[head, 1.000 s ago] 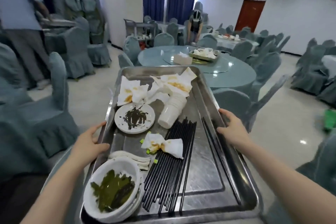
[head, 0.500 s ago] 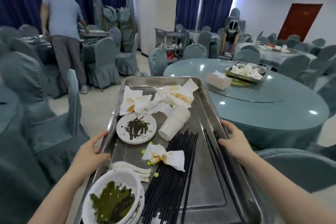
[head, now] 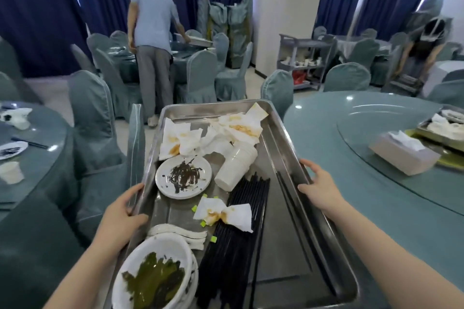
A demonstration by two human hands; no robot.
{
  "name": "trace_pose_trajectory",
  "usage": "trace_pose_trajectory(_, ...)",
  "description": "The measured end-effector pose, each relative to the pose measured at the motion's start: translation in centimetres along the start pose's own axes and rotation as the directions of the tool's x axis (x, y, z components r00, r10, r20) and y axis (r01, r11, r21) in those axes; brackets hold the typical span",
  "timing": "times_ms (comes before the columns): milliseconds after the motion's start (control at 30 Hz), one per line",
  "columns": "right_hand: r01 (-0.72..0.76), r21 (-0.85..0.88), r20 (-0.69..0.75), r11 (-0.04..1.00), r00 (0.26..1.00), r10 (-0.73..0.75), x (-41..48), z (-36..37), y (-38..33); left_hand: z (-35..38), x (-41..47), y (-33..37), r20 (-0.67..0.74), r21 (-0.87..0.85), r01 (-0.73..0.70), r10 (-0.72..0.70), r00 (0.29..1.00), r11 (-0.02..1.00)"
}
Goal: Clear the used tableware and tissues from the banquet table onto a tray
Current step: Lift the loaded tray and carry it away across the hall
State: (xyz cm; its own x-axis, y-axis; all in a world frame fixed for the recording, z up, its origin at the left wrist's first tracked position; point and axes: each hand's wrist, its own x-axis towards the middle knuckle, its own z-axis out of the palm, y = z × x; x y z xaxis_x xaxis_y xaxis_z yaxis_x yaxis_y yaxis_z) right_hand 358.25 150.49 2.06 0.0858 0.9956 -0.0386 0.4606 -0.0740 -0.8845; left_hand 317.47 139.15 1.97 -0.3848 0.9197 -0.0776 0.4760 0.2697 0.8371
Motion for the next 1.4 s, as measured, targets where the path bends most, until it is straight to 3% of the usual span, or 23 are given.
trace_pose_trajectory(400,-0.031,0.065,-0.045,0.997,0.998,0.034,25.9,11.9,-4.9,-0.6,29.6,3.3,-0.015,-0.02,-0.046,0.045,0.999,0.999)
trace_pose_trajectory(600,-0.048,0.054,-0.085,0.997,0.995,0.052,38.2,13.9,-6.2,1.5,43.4,6.0,0.061,-0.06,-0.043,0.046,0.997,0.997)
trace_pose_trajectory(1033,0.006,0.001,-0.045,1.0,0.999,-0.005,69.7,19.3,-12.6,6.5,72.8,11.8,0.011,-0.104,0.035,-0.034,0.999,0.994)
trace_pose_trajectory(1400,0.013,-0.003,-0.09,1.0,0.996,-0.013,93.8,26.2,-16.9,10.0,99.6,15.7,-0.028,-0.083,-0.098,0.096,0.995,0.992)
